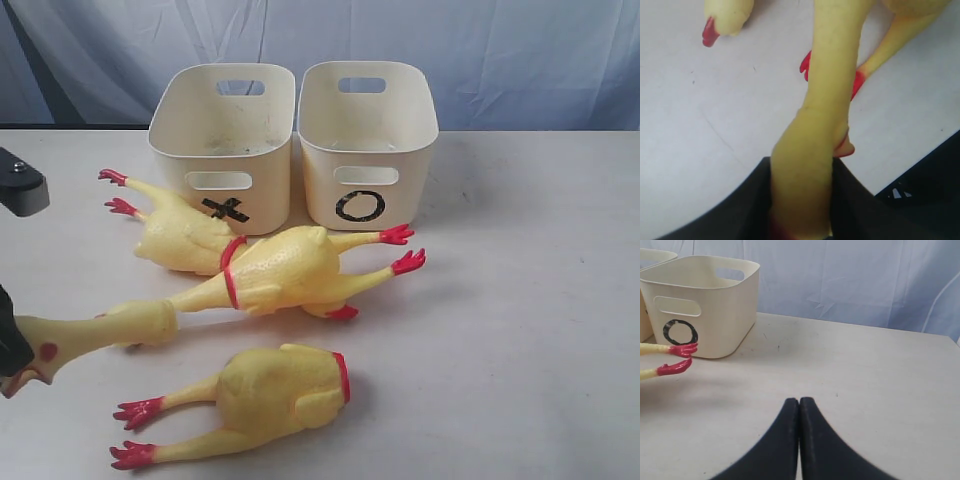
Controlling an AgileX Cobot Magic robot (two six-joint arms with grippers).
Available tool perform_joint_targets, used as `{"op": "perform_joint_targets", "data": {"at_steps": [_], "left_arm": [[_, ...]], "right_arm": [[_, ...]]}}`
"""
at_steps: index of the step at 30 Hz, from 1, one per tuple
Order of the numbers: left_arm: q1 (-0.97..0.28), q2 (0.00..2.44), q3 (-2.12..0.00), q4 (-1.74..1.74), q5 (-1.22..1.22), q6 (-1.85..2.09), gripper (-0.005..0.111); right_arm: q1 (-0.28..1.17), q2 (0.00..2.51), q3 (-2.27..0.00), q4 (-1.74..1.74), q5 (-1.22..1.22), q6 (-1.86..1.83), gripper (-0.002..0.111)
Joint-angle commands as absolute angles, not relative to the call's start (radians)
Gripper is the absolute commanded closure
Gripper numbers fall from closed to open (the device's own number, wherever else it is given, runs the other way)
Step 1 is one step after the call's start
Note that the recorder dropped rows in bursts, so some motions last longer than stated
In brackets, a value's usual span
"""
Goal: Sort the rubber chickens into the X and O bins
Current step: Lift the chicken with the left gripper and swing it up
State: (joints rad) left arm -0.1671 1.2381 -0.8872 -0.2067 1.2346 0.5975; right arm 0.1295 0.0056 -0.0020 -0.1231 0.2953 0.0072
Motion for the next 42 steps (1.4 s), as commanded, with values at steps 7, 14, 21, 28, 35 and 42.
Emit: {"op": "perform_joint_targets", "data": {"at_steps": [7,14,21,28,35,42], "left_arm": [[-0.173,1.231,-0.803,-0.269,1.221,0.587,0.107],[-0.173,1.231,-0.786,-0.299,1.221,0.585,0.107],[-0.173,1.226,-0.786,-0.331,1.221,0.581,0.107],[-0.173,1.176,-0.786,-0.360,1.221,0.584,0.107],[-0.173,1.126,-0.786,-0.356,1.221,0.579,0.107],[-0.173,1.082,-0.831,-0.346,1.221,0.579,0.107]], "right_arm": [[0.130,0.000,0.000,-0.122,0.289,0.000,0.108],[0.130,0.000,0.000,-0.122,0.289,0.000,0.108],[0.130,0.000,0.000,-0.122,0.289,0.000,0.108],[0.130,0.000,0.000,-0.122,0.289,0.000,0.108],[0.130,0.000,0.000,-0.122,0.289,0.000,0.108],[0.130,0.000,0.000,-0.122,0.289,0.000,0.108]]}}
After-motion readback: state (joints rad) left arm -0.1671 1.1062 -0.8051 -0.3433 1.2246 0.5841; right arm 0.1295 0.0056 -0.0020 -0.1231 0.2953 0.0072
